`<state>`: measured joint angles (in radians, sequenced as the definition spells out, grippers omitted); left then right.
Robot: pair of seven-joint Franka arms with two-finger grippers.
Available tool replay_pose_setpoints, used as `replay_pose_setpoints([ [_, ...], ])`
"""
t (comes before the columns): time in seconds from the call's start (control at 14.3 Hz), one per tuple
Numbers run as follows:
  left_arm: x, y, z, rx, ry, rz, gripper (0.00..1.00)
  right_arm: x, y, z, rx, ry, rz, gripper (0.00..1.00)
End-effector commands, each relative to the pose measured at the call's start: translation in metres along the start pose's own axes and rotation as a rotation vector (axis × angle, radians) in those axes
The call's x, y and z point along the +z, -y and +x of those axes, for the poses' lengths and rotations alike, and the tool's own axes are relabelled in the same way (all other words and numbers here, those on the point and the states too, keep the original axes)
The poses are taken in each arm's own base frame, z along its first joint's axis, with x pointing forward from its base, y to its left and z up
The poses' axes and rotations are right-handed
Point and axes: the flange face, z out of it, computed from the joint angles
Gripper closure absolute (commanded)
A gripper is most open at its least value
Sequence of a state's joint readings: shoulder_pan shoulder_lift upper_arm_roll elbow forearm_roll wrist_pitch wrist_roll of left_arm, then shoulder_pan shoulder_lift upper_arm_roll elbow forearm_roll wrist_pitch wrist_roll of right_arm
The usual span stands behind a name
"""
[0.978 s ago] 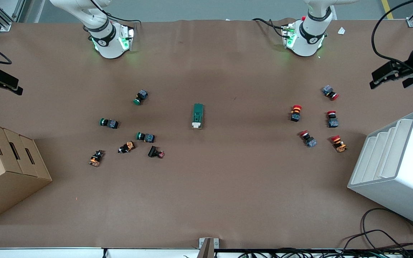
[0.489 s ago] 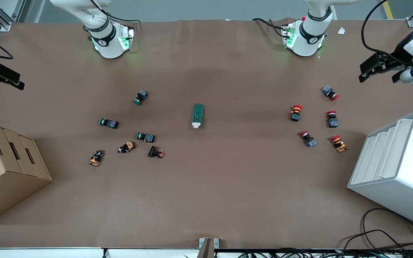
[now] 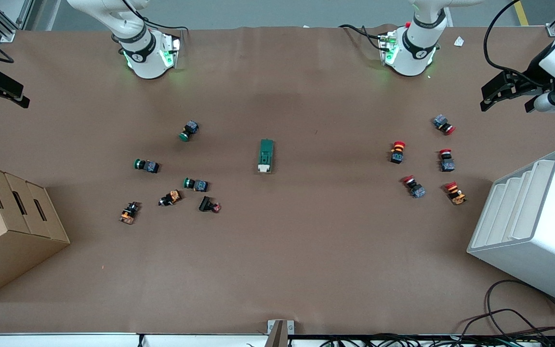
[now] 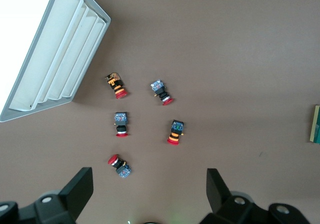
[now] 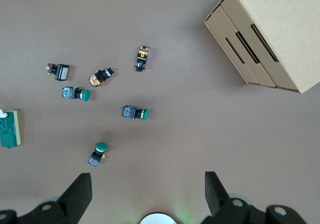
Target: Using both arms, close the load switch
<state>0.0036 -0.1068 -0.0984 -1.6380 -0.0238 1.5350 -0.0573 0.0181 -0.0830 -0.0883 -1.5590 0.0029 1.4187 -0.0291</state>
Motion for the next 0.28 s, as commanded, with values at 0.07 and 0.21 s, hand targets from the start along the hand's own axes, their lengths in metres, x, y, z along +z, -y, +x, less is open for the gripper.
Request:
replay_pose_setpoints([
  [0.07, -0.0075, 0.0069, 0.0020, 0.022, -0.018, -0.010, 0.00, -0.0033, 0.0001, -0.0048, 0.003, -0.016, 0.002, 0.00],
  [0.21, -0.0129, 0.0070, 0.0040, 0.020, -0.030, -0.009, 0.00, -0.0076, 0.0002, -0.0036, 0.005, -0.022, 0.001, 0.00],
])
